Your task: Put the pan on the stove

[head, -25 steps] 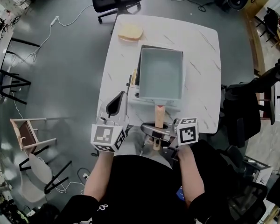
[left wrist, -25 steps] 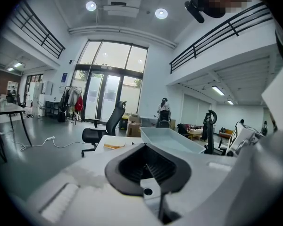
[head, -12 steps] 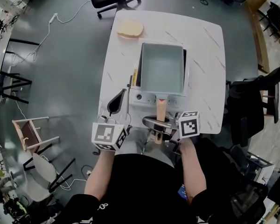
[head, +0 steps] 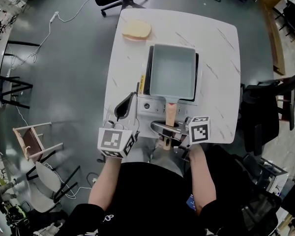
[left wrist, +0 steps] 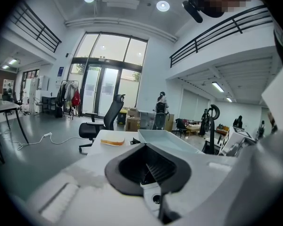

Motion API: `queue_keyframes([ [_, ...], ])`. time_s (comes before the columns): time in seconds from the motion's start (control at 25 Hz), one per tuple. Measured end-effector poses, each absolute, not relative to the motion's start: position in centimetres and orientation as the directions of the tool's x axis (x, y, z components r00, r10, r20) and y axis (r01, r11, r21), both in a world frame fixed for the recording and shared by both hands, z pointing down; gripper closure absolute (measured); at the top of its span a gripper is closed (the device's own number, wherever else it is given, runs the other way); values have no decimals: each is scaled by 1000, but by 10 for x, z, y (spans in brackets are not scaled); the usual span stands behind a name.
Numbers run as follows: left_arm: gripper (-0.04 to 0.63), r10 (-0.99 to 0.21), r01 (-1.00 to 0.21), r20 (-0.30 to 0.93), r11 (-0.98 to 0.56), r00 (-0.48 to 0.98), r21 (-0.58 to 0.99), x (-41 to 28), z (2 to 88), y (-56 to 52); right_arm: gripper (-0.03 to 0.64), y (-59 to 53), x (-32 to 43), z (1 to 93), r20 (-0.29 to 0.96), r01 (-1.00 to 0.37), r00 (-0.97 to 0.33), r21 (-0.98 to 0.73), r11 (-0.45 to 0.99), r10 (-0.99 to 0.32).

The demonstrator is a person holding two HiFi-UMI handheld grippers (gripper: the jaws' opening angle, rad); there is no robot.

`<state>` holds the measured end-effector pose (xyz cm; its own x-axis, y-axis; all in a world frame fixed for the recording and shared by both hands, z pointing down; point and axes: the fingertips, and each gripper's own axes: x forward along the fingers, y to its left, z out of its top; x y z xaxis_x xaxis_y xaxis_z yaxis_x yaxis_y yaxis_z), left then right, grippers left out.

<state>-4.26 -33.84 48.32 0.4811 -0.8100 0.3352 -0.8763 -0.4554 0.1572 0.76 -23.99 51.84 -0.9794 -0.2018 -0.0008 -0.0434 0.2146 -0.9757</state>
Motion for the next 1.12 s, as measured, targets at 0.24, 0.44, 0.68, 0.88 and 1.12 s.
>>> queue_keyframes([
  [0.24,595,-803,-874,346,-458,485,161,-43,489,-349,589,-247,7,525,1,-44,-978,-979,200,-208],
  [0.44,595,-799,-872,351,-461,489,165,-42,492,-352,589,-249,6,528,6,-50,-977,-979,199,-213],
  [0.68,595,-792,-868,357,-465,495,172,-41,494,-351,589,-249,4,530,14,-57,-977,-979,198,-215],
  [0.88,595,-789,-864,355,-471,502,175,-39,494,-350,589,-249,4,534,17,-63,-974,-978,200,-227],
  [1.12,595,-789,-864,352,-471,503,179,-41,493,-349,589,-252,3,533,-10,-41,-969,-979,198,-248],
])
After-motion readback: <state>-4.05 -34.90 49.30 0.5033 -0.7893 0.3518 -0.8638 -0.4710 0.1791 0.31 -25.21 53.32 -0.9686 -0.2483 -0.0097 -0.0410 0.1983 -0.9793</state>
